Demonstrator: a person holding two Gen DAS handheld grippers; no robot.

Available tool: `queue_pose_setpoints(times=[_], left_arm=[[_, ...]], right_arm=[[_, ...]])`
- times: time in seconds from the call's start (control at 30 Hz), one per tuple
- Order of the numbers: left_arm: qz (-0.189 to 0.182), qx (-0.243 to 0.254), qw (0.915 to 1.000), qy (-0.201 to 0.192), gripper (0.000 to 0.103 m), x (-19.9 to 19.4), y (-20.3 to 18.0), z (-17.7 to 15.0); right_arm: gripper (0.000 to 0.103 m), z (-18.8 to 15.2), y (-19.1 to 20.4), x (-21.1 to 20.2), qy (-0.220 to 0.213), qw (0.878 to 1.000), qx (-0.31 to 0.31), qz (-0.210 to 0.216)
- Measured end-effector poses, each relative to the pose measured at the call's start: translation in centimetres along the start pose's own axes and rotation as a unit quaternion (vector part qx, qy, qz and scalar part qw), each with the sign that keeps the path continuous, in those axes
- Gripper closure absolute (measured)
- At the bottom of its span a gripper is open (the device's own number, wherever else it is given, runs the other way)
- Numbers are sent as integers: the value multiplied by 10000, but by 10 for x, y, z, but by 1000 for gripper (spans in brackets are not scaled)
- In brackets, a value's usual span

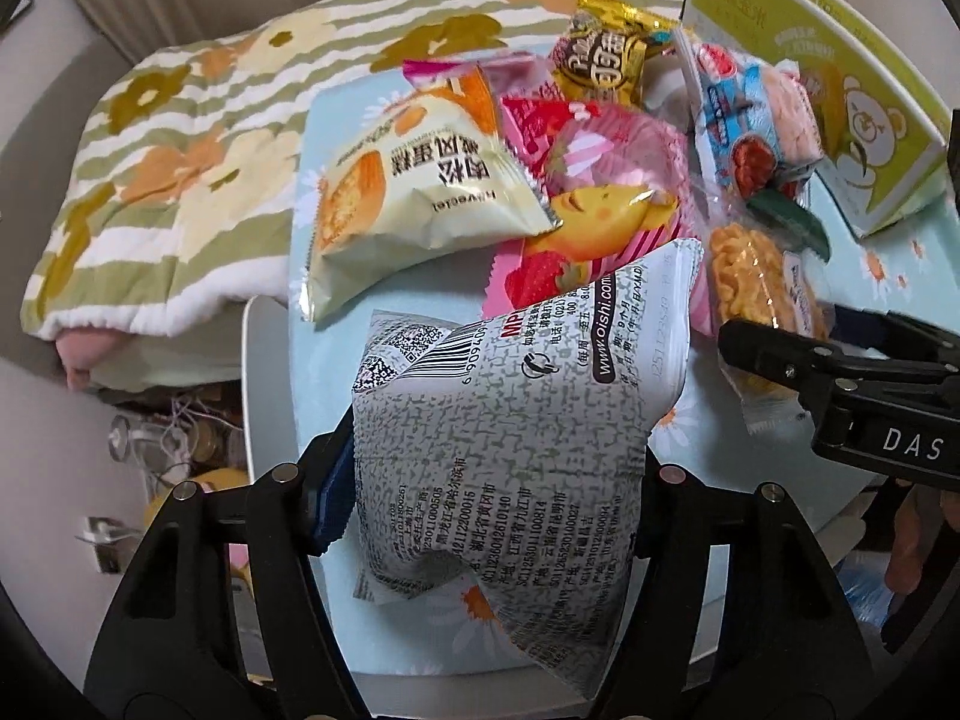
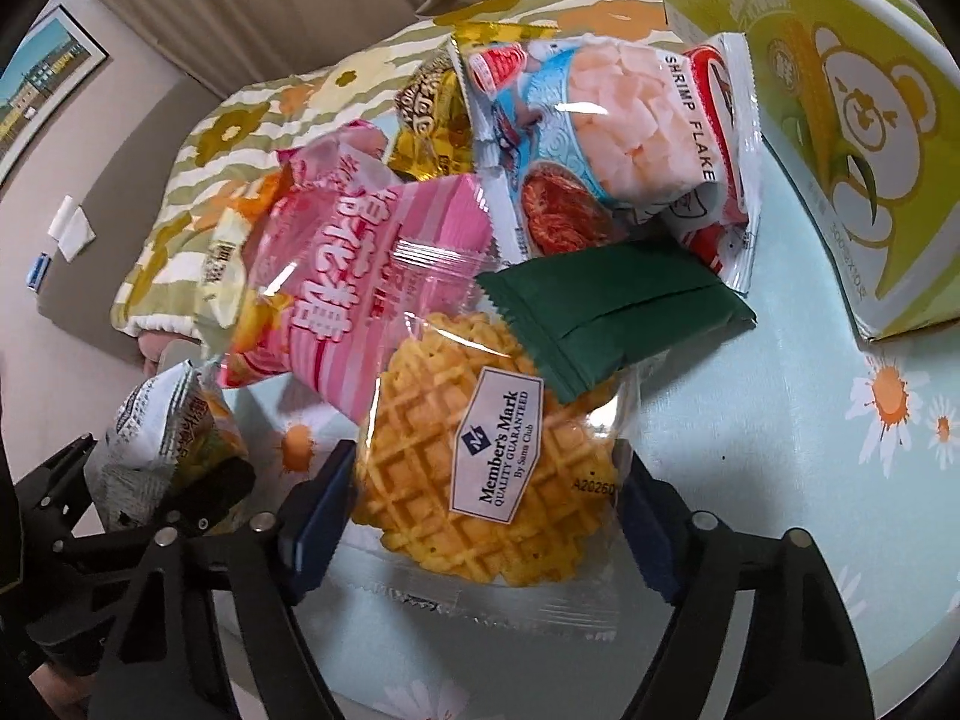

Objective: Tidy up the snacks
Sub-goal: 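Grasp a white printed chip bag with the left tool while the right tool grasps a waffle packet, then carry the chip bag and waffle packet into the box and release them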

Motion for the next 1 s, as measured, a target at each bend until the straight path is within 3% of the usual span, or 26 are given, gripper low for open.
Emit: queue_pose_setpoints(times=[0.53, 0.8, 1.0], left_arm=[[-45, -375, 9966, -729, 39, -80, 16, 19], [-136, -470, 9906, -1281, 39, -121, 14, 56], [-117, -487, 9853, -1634, 39, -147, -9, 99]], right_arm=[[28, 11, 42, -68, -465, 9975, -267, 457], [28, 42, 48, -117, -909, 9930, -604, 442], [28, 79, 24, -156, -1207, 9885, -775, 474]])
Point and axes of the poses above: each gripper's, at about its wrist camera, not at the fingertips, and x roughly the way its jaws point, y to its left, z to its top, the point moved 3 cm from there along x, roughly the way its jaws point, and after that the axes turned 9 degrees about z, right-handed, at the moved point
